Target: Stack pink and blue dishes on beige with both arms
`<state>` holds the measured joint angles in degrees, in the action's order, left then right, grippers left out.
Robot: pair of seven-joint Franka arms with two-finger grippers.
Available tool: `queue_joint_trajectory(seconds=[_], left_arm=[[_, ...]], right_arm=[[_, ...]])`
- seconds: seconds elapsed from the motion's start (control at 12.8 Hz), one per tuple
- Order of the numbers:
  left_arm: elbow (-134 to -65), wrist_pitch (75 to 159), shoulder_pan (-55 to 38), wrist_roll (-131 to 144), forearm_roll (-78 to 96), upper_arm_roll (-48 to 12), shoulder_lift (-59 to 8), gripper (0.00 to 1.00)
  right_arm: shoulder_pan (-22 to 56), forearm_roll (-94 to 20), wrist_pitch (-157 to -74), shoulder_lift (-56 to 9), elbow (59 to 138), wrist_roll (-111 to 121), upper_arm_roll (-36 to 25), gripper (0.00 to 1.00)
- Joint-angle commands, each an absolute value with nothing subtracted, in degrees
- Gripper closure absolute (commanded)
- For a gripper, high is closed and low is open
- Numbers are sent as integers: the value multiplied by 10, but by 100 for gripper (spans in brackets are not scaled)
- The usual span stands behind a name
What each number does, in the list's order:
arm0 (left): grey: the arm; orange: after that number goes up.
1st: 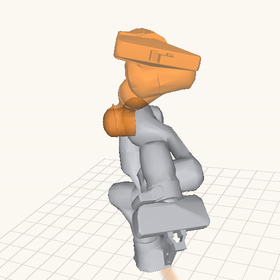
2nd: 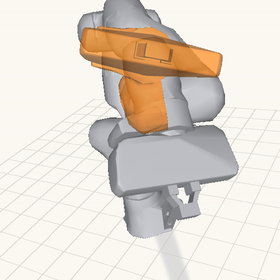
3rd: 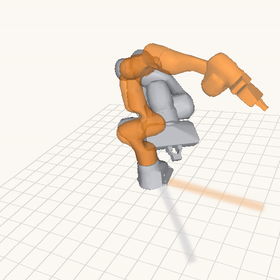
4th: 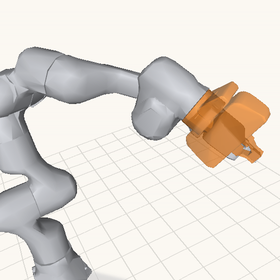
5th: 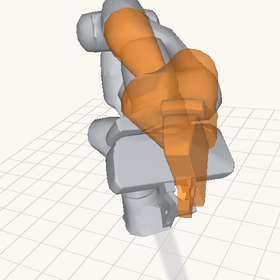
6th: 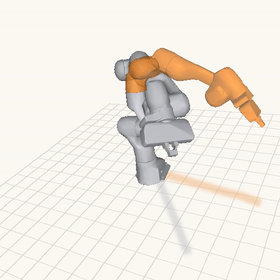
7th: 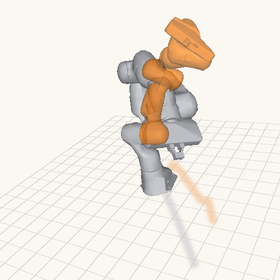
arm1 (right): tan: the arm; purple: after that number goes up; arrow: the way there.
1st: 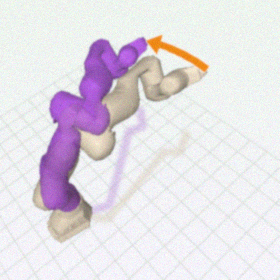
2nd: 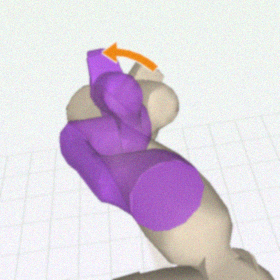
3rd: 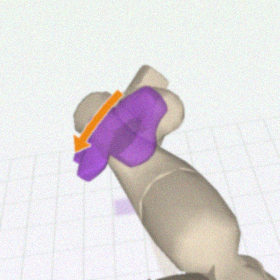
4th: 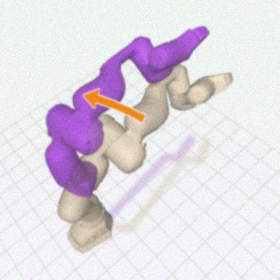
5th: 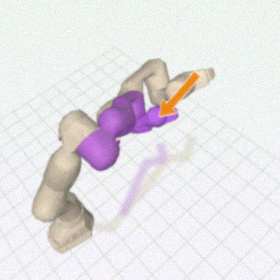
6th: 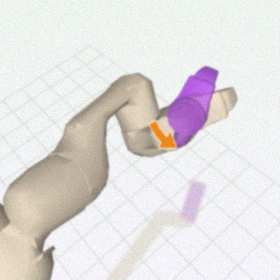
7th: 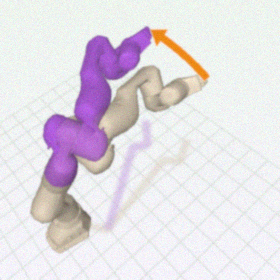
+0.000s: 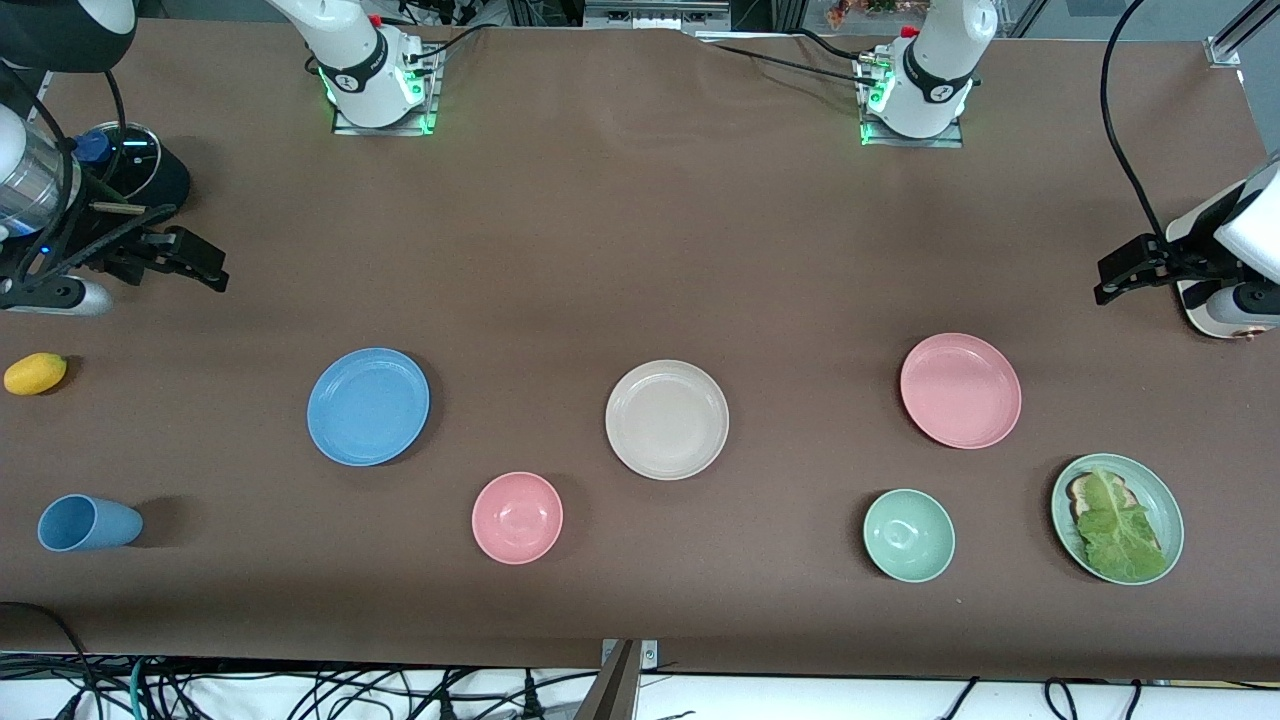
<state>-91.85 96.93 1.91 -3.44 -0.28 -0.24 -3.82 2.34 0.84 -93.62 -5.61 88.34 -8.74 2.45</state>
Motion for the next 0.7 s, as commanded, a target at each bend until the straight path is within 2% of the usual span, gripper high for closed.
queue_joint_trajectory(seconds=[0.0, 0.62], left_arm=[[-925, 976, 21, -41, -11, -6, -31, 0], [-925, 976, 21, -41, -11, -6, -31, 0]], right_arm=[[18, 17, -934, -62, 872, -70, 27, 0], [18, 24, -935, -62, 872, -57, 27, 0]])
